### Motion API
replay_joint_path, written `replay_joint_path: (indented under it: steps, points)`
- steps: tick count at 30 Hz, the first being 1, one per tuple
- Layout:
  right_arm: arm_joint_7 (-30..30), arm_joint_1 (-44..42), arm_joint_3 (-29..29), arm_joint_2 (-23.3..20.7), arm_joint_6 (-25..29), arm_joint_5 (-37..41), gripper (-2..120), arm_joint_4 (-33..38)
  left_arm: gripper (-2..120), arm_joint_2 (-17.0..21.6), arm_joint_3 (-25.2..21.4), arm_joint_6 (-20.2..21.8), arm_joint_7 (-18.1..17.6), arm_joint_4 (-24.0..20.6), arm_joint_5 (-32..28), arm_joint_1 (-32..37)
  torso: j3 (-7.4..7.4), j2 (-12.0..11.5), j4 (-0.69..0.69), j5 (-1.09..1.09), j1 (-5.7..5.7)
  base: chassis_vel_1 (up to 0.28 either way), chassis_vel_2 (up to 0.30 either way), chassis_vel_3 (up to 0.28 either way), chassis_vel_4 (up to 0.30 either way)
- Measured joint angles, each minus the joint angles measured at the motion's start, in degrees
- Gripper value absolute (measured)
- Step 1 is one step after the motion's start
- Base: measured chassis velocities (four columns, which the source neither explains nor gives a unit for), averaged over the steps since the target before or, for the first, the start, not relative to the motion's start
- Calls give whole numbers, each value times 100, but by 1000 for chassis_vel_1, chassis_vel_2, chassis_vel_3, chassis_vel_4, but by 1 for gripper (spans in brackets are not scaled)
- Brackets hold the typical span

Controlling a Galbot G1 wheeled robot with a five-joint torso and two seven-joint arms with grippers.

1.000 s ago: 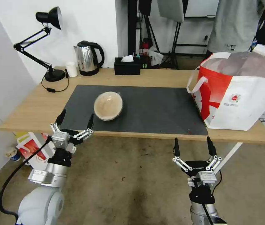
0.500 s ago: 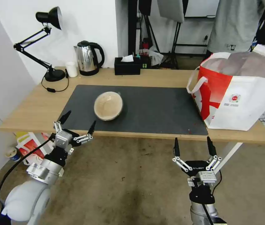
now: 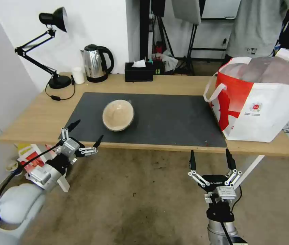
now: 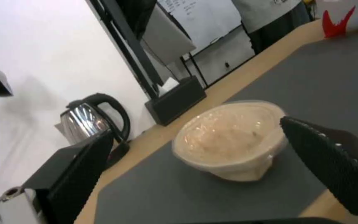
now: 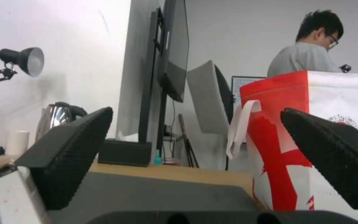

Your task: Pick up the trash from the table and place it into the takeout bag.

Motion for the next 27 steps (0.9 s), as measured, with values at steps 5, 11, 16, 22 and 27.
replay_joint_path:
  steps: [5, 11, 16, 22, 27]
  points:
    - [0, 0, 0, 0, 0, 0, 100, 0, 100, 124, 62, 13, 6, 139, -38, -171, 0, 0, 0, 0, 0, 0, 0, 0, 0]
    - [0, 0, 0, 0, 0, 0, 100, 0, 100, 217, 108, 6, 23, 239, -22, -197, 0, 0, 0, 0, 0, 0, 0, 0, 0]
    - [0, 0, 0, 0, 0, 0, 100, 0, 100, 268, 148, 5, 29, 259, -10, -231, 0, 0, 0, 0, 0, 0, 0, 0, 0]
    - [0, 0, 0, 0, 0, 0, 100, 0, 100, 318, 171, 5, 30, 258, -5, -234, 0, 0, 0, 0, 0, 0, 0, 0, 0]
    - [0, 0, 0, 0, 0, 0, 100, 0, 100, 459, 225, 13, 31, 222, 6, -216, 0, -1, 0, 0, 0, 0, 0, 0, 0]
